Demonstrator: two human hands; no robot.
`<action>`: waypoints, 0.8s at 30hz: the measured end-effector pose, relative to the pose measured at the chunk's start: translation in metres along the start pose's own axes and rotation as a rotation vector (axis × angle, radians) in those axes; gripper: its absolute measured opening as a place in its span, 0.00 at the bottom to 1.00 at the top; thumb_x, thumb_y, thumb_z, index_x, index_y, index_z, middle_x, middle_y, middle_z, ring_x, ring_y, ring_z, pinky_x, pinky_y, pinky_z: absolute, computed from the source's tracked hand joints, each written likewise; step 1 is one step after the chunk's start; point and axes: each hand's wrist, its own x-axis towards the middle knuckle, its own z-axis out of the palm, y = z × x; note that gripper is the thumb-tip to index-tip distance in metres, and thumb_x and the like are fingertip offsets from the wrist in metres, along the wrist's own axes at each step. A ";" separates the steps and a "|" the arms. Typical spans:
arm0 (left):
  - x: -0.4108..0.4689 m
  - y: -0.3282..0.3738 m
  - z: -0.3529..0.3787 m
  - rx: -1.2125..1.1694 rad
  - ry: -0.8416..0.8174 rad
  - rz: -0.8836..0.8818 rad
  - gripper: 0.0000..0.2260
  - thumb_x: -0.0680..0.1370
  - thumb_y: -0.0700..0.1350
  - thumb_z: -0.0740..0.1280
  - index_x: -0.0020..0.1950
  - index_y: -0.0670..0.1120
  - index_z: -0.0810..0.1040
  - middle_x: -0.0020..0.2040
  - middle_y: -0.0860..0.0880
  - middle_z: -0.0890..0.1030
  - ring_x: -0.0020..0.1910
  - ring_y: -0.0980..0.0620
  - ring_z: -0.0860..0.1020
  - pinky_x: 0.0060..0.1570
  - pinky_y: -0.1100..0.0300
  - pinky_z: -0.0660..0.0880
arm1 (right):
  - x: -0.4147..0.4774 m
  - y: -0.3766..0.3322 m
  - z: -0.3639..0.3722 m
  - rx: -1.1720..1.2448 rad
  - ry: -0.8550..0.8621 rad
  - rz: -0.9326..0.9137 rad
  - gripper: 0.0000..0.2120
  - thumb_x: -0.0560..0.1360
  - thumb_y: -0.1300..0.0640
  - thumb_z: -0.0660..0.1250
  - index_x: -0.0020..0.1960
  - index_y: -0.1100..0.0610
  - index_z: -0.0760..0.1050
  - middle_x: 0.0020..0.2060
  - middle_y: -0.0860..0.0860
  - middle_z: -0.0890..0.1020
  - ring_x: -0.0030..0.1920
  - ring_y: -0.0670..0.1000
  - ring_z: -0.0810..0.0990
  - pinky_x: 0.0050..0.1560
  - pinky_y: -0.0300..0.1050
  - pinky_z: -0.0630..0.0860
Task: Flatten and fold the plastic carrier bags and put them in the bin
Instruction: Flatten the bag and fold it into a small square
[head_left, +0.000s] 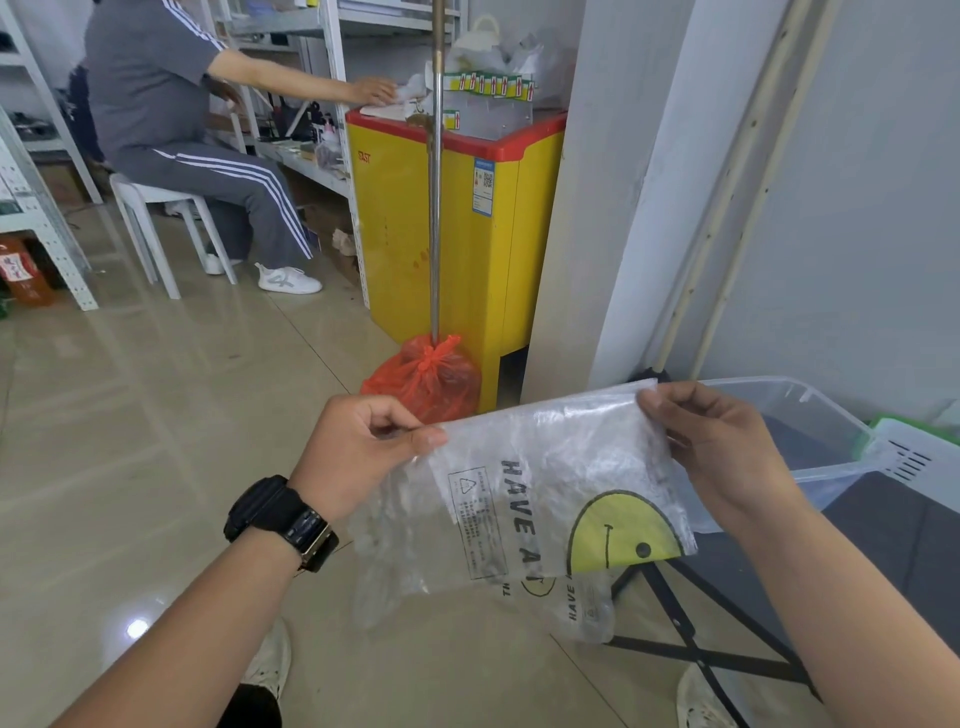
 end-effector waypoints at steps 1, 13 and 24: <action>0.001 -0.002 -0.001 0.007 -0.004 -0.006 0.14 0.63 0.54 0.80 0.38 0.47 0.83 0.35 0.46 0.85 0.34 0.53 0.80 0.40 0.57 0.75 | -0.001 0.000 0.000 0.001 0.002 -0.002 0.03 0.73 0.60 0.73 0.43 0.60 0.81 0.35 0.53 0.82 0.38 0.53 0.78 0.43 0.45 0.76; -0.007 0.006 0.035 0.263 -0.503 -0.003 0.16 0.73 0.64 0.68 0.50 0.53 0.78 0.44 0.54 0.81 0.39 0.58 0.78 0.38 0.64 0.72 | -0.022 0.003 0.041 -0.258 -0.167 -0.212 0.02 0.73 0.62 0.74 0.42 0.60 0.82 0.36 0.55 0.84 0.36 0.45 0.80 0.40 0.35 0.76; -0.007 0.015 0.034 -0.101 0.002 -0.075 0.20 0.75 0.55 0.69 0.38 0.37 0.76 0.31 0.48 0.74 0.28 0.52 0.71 0.29 0.62 0.66 | -0.029 0.025 0.044 -0.215 0.096 0.055 0.44 0.60 0.33 0.76 0.69 0.52 0.68 0.58 0.47 0.80 0.59 0.50 0.79 0.61 0.51 0.76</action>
